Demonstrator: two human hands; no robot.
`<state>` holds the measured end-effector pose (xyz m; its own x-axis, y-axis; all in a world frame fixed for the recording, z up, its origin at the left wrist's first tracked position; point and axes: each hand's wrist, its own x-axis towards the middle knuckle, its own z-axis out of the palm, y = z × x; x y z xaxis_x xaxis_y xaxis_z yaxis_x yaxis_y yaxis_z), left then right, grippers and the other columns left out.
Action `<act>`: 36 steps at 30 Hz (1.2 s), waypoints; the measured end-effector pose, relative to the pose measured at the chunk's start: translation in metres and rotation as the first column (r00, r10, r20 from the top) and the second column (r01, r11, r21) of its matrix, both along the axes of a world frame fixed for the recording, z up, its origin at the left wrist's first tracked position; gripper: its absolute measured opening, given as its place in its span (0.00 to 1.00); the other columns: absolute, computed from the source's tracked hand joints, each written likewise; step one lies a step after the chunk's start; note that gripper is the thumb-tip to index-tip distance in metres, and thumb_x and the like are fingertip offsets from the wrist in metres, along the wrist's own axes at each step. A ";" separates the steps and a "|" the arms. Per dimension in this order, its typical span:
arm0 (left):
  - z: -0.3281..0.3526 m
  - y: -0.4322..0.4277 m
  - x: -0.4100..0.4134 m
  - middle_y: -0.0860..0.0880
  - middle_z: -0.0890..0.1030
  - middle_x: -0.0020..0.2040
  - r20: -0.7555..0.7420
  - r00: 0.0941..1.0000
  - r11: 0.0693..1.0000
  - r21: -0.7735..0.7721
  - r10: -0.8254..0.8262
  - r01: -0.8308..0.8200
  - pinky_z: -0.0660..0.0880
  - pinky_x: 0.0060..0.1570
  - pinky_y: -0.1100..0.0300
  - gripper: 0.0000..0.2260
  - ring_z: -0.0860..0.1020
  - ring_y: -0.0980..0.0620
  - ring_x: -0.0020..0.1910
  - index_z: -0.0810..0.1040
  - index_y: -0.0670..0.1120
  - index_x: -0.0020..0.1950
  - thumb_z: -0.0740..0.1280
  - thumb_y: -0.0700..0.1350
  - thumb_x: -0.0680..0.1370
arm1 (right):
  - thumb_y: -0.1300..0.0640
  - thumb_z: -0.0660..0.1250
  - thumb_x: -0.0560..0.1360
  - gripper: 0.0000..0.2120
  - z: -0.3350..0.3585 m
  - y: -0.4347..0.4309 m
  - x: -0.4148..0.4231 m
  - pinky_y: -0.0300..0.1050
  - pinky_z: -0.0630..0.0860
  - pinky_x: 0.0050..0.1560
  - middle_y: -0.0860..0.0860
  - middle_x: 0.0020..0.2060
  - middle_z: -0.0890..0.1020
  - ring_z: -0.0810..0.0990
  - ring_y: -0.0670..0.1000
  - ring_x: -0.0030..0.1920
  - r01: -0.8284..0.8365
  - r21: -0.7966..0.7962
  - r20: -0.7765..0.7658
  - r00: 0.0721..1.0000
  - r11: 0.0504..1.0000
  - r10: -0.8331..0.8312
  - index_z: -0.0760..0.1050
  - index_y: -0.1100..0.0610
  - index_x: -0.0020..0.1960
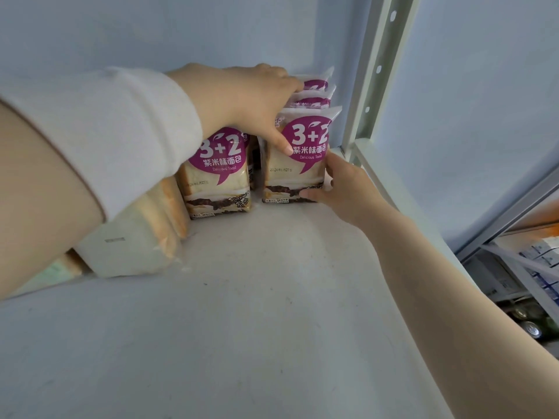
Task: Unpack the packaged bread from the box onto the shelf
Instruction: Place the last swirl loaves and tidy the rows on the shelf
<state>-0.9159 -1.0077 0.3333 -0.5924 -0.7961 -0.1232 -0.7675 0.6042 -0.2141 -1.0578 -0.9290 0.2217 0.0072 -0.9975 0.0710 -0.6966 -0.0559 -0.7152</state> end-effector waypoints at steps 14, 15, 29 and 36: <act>0.001 0.007 0.006 0.41 0.66 0.69 -0.026 0.999 0.999 -0.007 0.037 -0.037 0.65 0.64 0.46 0.49 0.65 0.41 0.68 0.58 0.43 0.73 0.68 0.68 0.59 | 0.59 0.70 0.72 0.27 -0.009 -0.018 -0.001 0.41 0.69 0.60 0.49 0.59 0.75 0.73 0.50 0.61 -0.114 0.052 0.129 0.986 0.992 0.107 0.65 0.57 0.68; 0.000 0.006 0.007 0.41 0.66 0.69 -0.032 0.999 0.999 -0.010 0.035 -0.035 0.65 0.64 0.45 0.48 0.65 0.41 0.68 0.58 0.43 0.73 0.69 0.66 0.61 | 0.59 0.70 0.72 0.27 -0.009 -0.019 0.000 0.41 0.69 0.61 0.49 0.61 0.75 0.73 0.50 0.61 -0.124 0.054 0.130 0.985 0.991 0.116 0.64 0.57 0.68; -0.001 0.004 0.011 0.42 0.64 0.71 -0.054 0.998 0.999 -0.036 -0.024 0.022 0.62 0.66 0.46 0.47 0.62 0.42 0.70 0.58 0.44 0.73 0.70 0.64 0.62 | 0.67 0.70 0.70 0.42 -0.003 -0.027 0.007 0.41 0.70 0.62 0.52 0.65 0.69 0.69 0.47 0.60 -0.192 0.146 0.302 0.943 0.970 0.141 0.47 0.59 0.74; -0.001 0.012 0.014 0.43 0.59 0.75 -0.096 0.995 1.000 0.022 -0.004 0.006 0.59 0.69 0.46 0.47 0.58 0.43 0.73 0.54 0.46 0.75 0.70 0.64 0.64 | 0.62 0.74 0.68 0.38 -0.006 -0.022 -0.002 0.52 0.69 0.67 0.52 0.65 0.74 0.71 0.51 0.66 -0.173 0.094 0.296 0.945 0.980 0.139 0.59 0.57 0.72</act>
